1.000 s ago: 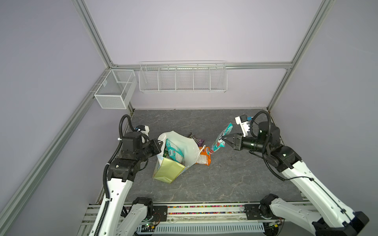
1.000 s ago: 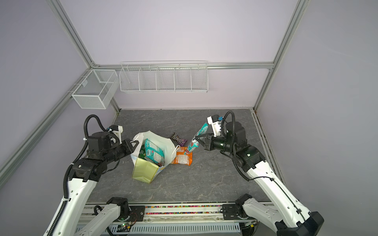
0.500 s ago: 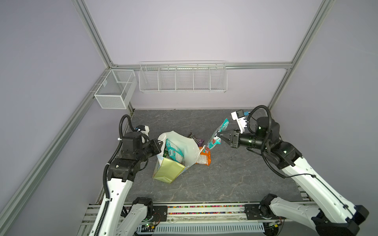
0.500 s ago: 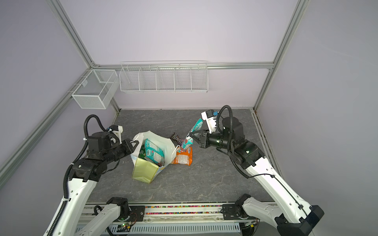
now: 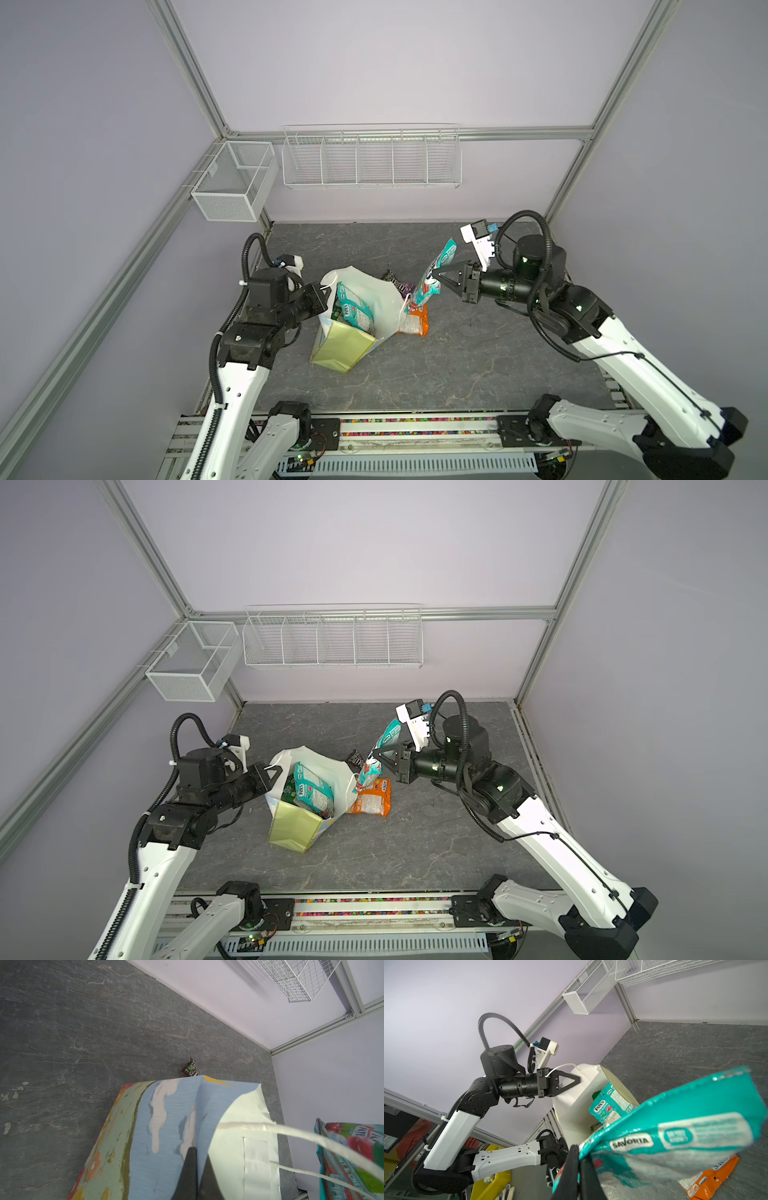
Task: Place the snacks into the paper bag
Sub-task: Place the snack in the paper bag.
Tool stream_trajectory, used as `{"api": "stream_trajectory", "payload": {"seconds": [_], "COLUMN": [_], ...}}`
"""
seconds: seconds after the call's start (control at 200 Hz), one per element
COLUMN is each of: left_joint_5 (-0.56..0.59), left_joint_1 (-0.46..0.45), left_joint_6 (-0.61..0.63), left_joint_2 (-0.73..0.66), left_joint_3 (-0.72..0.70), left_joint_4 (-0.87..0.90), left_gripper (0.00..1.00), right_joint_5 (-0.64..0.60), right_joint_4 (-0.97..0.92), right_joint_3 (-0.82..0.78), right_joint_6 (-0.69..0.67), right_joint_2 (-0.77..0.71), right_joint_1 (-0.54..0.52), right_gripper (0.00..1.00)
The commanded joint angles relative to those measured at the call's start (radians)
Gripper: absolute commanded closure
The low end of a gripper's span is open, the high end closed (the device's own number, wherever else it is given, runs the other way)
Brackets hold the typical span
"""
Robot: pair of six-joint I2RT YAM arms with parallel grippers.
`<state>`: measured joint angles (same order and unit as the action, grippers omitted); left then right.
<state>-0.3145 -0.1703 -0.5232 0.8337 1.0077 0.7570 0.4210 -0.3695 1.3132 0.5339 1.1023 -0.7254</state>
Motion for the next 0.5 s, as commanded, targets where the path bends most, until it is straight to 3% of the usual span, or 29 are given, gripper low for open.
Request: {"api": "stream_trajectory", "payload": {"seconds": [0.0, 0.495], "left_joint_5": [-0.018, -0.017], "left_joint_1": [0.003, 0.003], "left_joint_6": [-0.014, -0.014], "left_joint_2": [-0.02, -0.021], "left_joint_3": [0.006, 0.005], "left_joint_4": [-0.035, -0.033], "left_gripper": [1.0, 1.0], "right_joint_5": [-0.011, -0.051], "right_joint_4": [0.08, 0.077], "right_joint_3": [0.057, 0.176], "right_joint_6": [-0.038, -0.102], "right_joint_2": [0.003, 0.046], "right_joint_1": [-0.029, -0.174], "right_gripper": [0.93, 0.93]}}
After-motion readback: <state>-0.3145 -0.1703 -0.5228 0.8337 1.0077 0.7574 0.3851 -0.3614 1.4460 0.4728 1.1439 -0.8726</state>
